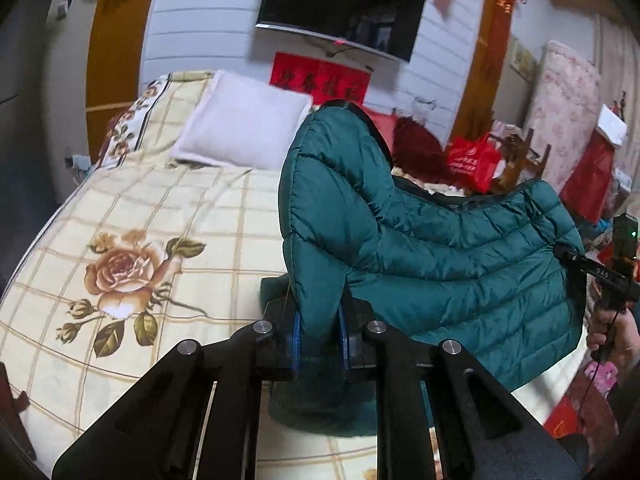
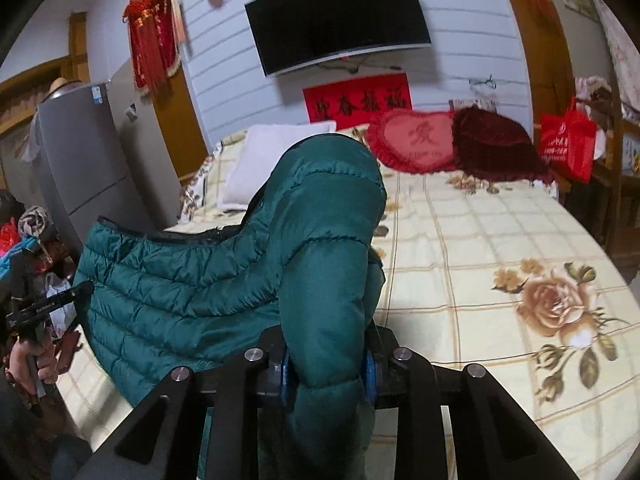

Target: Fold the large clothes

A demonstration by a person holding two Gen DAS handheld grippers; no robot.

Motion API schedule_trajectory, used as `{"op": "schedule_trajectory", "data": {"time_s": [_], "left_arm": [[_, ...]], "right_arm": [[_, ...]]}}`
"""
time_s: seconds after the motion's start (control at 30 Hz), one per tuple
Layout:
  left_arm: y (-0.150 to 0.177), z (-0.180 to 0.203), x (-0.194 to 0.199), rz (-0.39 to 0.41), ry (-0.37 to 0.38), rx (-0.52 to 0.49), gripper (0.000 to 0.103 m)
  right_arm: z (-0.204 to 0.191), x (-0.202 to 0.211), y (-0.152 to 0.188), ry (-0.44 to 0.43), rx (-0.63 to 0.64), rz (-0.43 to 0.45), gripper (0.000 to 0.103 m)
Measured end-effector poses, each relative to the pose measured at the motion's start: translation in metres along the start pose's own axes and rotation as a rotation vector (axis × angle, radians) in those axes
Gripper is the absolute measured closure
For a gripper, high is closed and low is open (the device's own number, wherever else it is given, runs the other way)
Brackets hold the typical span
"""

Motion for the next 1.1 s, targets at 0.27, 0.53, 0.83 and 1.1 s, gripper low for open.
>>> {"op": "schedule_trajectory", "data": {"time_s": [0.27,0.53,0.83,1.1], "left_arm": [[0.005,0.010,-0.010,-0.068,0.028,0.009,0.090],[0.026,0.002,-0.087,-0.287,-0.019,0.005,0.080],[0.046,-0.051,-0.108,-0.258,0.049,0.178,0.080],[0.039,-0.012,-0.145,-0.300,0.078,0.100,0.023]], "right_arm": [[0.004,0.039,0.008,-0.004,-0.014,0.015,0.078],[0.059,-0.022,0.049,0.047,-0.142,-0.170,0.078],[0.120,-0.058,0.096,-0.003,-0.300,-0.243,0.070],[0.121,-0.065,0.101,0.028,-0.321,-0.262,0.047]]}}
Point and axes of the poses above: each gripper's, at about its wrist camera, not at the fingertips, and x roughly against the way its jaws point, z to its right, y to its underside, the point moved 6 cm from there along -x, roughly the way its jaws point, and after that the axes turned 11 degrees about -z, right-handed, at the moved point
